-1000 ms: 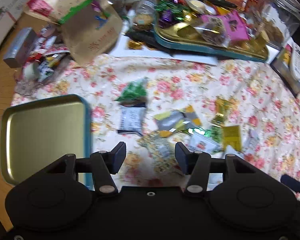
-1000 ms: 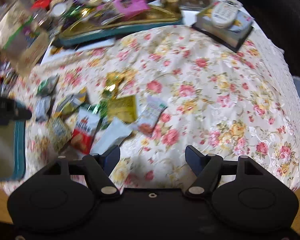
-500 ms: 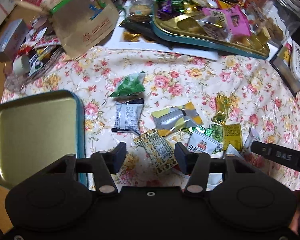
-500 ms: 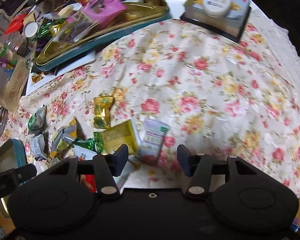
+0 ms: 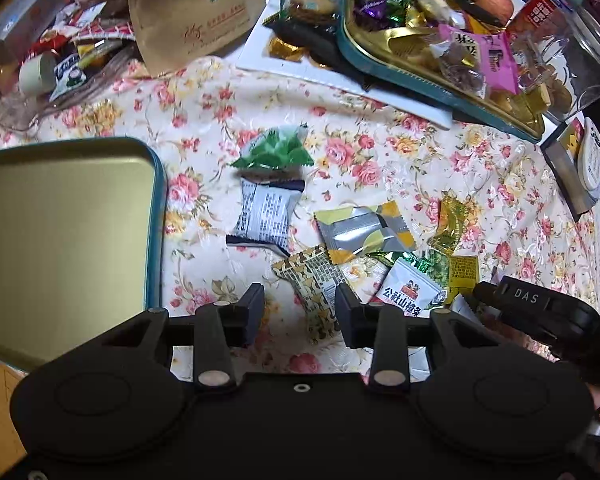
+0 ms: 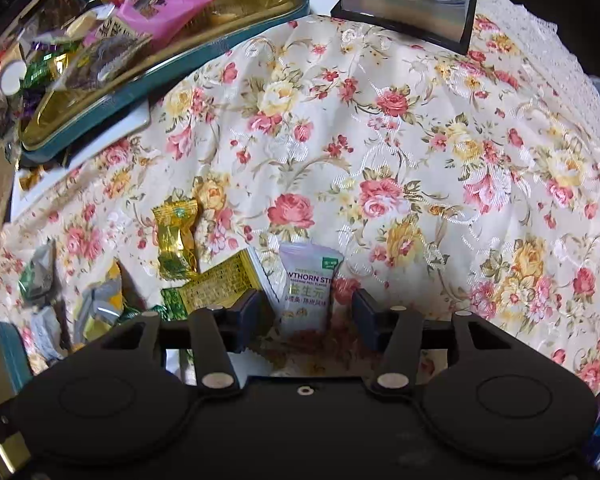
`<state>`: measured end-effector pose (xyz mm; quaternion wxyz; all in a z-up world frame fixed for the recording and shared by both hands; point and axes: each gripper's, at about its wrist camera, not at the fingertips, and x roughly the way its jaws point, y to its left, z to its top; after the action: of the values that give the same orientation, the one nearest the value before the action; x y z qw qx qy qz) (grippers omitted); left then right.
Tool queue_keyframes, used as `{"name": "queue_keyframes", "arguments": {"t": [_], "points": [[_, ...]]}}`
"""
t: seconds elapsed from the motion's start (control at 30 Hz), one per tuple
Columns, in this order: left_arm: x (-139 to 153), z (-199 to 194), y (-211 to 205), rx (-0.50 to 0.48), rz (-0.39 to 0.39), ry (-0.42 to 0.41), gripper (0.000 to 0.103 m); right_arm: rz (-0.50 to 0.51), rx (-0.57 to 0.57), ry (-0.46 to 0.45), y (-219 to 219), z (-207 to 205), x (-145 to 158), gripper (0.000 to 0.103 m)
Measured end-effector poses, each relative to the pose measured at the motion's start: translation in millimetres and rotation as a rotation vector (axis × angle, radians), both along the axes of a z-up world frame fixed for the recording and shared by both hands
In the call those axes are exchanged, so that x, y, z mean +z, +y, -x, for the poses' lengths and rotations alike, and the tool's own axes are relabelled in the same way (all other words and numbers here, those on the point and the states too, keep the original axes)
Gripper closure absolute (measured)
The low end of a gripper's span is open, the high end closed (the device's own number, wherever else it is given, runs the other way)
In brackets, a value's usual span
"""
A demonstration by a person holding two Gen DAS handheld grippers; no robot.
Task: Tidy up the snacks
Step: 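Grasp the yellow-patterned snack with the left tool while the right grasps the white hawthorn packet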
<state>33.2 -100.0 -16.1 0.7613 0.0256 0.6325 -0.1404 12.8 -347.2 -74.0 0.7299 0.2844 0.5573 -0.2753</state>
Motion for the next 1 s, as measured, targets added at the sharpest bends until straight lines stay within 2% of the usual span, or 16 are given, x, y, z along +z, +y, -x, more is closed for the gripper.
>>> {"name": "queue_keyframes", "arguments": {"t": [0.07, 0.1, 0.13, 0.33, 0.53, 0.7, 0.8, 1.0], "points": [[-4.0, 0.7, -1.9, 0.004, -0.003, 0.006, 0.057, 0.012, 0.021, 0.002, 1.9, -1.2, 0.3, 0.060], [-5.8, 0.9, -3.3, 0.008, -0.003, 0.009, 0.057, 0.015, 0.038, 0.003, 2.5, -2.3, 0.2, 0.076], [-7.6, 1.0, -4.8, 0.013, -0.001, 0.013, 0.057, 0.008, 0.064, 0.005, 2.6, -3.6, 0.3, 0.080], [-17.3, 2.2, -17.8, 0.035, -0.017, 0.019, 0.056, -0.042, 0.118, -0.028, 1.2, 4.3, 13.3, 0.082], [-27.7, 0.6, -32.4, 0.080, -0.041, 0.038, 0.056, -0.038, 0.151, -0.078, -9.8, 21.9, 32.7, 0.082], [-37.6, 3.9, -51.0, 0.071, -0.127, 0.016, 0.055, -0.046, 0.129, -0.114, -28.0, 42.0, 43.7, 0.082], [-43.6, 4.2, -54.0, 0.098, -0.177, 0.012, 0.055, -0.041, 0.126, -0.123, -36.9, 53.5, 48.8, 0.082], [-48.3, -0.5, -58.2, 0.141, -0.197, 0.007, 0.054, -0.057, 0.115, -0.149, -48.9, 69.9, 56.6, 0.082]]}}
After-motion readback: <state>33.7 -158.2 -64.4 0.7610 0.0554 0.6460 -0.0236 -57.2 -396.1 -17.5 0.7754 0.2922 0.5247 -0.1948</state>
